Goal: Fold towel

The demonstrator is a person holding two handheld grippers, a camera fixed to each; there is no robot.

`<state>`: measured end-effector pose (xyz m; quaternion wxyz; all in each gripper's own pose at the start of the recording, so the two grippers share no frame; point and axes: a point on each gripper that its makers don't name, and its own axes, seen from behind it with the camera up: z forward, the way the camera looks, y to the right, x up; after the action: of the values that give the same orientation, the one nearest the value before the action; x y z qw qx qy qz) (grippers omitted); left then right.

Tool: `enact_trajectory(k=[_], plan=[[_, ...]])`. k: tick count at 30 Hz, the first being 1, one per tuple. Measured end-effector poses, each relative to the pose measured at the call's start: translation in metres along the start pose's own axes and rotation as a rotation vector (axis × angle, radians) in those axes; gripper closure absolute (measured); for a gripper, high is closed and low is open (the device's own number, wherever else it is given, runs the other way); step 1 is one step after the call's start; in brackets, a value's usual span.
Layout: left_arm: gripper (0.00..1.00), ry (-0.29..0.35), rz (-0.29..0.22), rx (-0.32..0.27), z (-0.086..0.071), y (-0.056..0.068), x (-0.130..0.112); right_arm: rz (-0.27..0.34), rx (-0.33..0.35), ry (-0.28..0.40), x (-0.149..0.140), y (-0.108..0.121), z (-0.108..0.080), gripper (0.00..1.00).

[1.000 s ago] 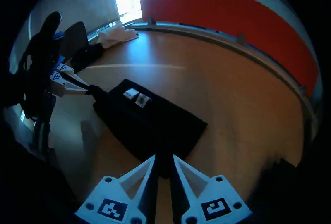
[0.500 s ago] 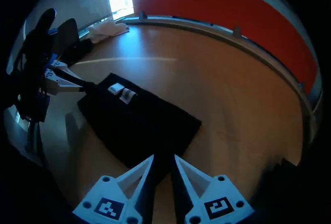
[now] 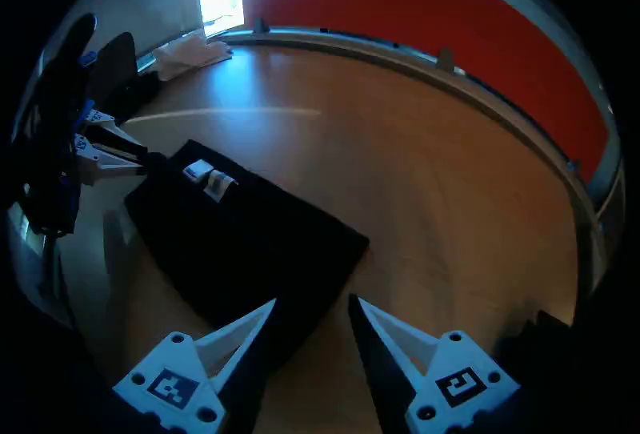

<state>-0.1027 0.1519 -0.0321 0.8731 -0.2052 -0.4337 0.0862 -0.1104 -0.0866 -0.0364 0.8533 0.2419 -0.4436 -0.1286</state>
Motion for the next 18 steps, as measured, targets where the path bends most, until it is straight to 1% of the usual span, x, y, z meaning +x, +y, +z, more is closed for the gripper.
enact_trajectory(k=[3, 11, 18], plan=[[0.40, 0.000, 0.006, 0.012, 0.002, -0.005, 0.001, -0.004, -0.019, -0.002, -0.001, 0.007, 0.003, 0.40], [0.38, 0.003, 0.027, 0.042, 0.008, -0.014, 0.006, -0.018, -0.053, 0.000, 0.002, 0.019, 0.010, 0.38], [0.37, 0.012, 0.023, 0.061, 0.012, -0.023, 0.015, -0.014, -0.077, 0.023, 0.013, 0.027, 0.014, 0.35]])
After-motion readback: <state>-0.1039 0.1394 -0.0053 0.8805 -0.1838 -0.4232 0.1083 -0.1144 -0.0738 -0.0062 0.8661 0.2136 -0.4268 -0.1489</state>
